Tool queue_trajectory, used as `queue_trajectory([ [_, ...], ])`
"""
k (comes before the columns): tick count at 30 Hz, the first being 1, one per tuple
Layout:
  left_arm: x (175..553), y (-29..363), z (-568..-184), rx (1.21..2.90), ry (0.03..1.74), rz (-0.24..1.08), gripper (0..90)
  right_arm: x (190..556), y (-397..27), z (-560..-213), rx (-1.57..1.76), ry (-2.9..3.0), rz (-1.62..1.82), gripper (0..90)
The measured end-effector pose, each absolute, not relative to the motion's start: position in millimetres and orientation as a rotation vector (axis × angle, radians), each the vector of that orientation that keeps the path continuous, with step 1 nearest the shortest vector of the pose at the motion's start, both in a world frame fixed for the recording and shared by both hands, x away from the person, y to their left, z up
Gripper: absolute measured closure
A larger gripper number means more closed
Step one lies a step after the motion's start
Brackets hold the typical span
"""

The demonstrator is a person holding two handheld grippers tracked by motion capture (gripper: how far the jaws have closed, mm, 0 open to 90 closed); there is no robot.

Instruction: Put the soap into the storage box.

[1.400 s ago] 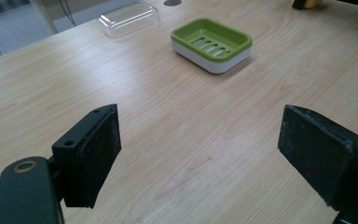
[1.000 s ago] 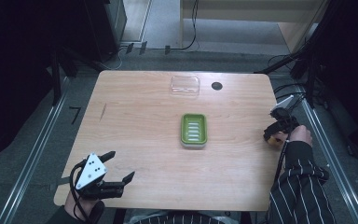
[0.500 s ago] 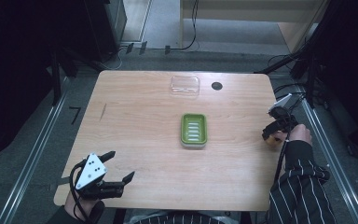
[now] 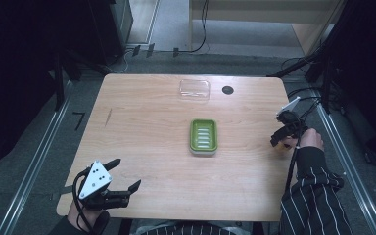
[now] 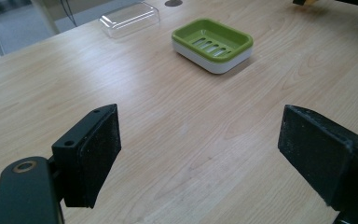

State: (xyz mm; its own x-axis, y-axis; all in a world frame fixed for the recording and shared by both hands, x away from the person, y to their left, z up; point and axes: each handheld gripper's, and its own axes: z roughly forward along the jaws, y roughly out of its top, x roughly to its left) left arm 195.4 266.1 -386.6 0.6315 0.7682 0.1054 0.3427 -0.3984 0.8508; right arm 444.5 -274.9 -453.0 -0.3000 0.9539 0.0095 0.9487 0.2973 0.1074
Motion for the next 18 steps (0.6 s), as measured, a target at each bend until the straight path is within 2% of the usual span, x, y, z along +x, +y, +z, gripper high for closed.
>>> queue_trajectory([
  [18, 193, 268, -387, 1.994, 0.882, 0.632, 13.6, 446, -254, -450, 1.738, 2.548, 0.124, 28.3],
])
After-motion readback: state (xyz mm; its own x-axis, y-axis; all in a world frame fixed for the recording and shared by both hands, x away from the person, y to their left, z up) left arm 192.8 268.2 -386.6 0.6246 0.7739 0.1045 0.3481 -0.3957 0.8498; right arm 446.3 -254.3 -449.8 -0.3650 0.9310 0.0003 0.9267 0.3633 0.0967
